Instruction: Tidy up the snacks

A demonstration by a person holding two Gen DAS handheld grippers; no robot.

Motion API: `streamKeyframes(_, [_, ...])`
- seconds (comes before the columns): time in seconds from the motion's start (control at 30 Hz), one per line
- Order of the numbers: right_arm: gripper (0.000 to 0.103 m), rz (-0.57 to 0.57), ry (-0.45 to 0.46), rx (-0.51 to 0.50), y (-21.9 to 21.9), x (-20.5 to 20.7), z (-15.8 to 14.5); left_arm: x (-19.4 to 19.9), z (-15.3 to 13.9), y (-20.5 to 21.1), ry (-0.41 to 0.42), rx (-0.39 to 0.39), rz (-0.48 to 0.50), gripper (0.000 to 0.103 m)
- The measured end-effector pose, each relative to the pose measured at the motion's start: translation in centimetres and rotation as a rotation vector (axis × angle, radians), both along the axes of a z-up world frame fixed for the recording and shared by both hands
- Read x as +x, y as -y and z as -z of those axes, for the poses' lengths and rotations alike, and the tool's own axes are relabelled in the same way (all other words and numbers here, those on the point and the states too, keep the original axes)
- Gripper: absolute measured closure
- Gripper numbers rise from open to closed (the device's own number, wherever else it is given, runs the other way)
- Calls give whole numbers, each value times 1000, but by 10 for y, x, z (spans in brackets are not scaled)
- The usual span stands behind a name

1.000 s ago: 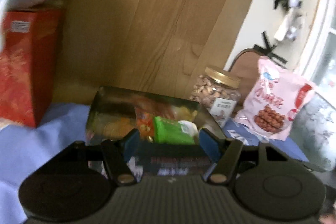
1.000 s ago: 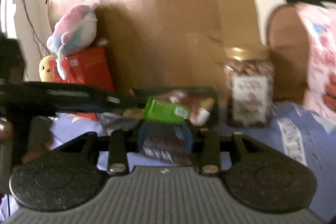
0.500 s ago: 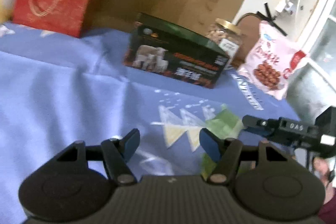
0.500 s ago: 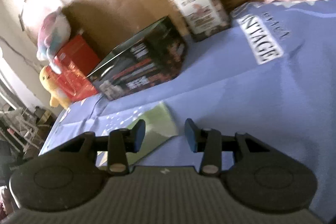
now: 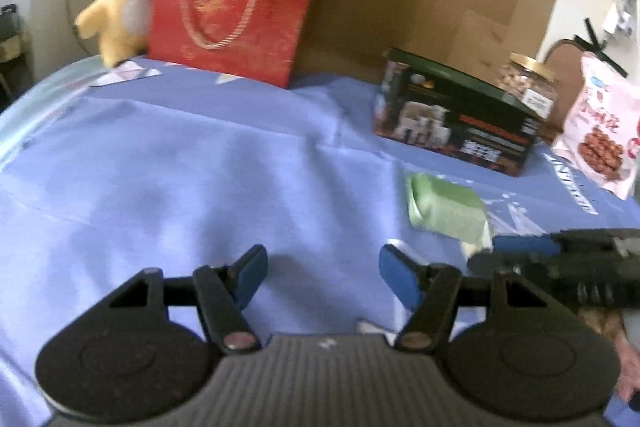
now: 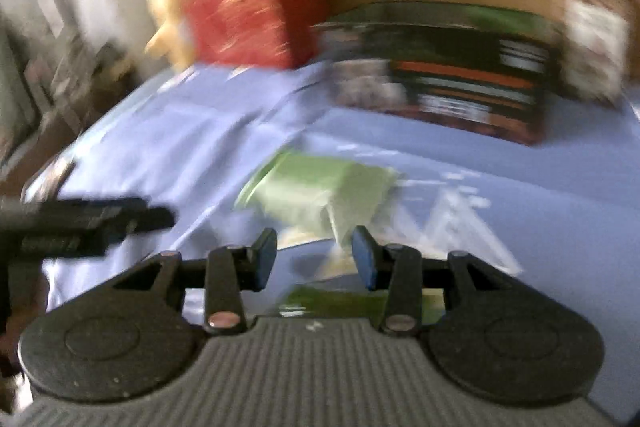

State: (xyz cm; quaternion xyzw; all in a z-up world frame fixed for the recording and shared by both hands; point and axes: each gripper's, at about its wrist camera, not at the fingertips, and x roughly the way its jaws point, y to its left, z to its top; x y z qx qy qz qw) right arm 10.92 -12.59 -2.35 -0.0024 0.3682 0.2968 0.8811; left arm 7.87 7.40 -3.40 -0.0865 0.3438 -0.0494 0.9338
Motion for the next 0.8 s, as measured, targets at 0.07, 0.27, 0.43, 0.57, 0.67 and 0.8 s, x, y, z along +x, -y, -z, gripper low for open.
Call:
streamKeyframes(0.07, [58,-84,-1,-1,-15,-12,-2,-3,1,-8,6,0,-16,40])
streamKeyframes(0.27, [55,-83,73,26,-5,-24,-16,-5,-1,-39,10,-127,-32,39])
streamKeyframes(0.43, [18,39,151,-63,10,-3,-16,0,0,-46,2,-199,-25,38])
streamKeyframes(0.57, [18,-17,69,-147,-10,31,-2,-3,0,-46,-3,-217,-20,38])
streamKeyframes(0.67, [41,-56,69,-187,-24,38,3,-7,-1,-52,-6,-244,-22,38])
streamKeyframes(0.8, [92,-220,20,-128,-30,17,-5,-15,-5,-62,-1,-285,0,38])
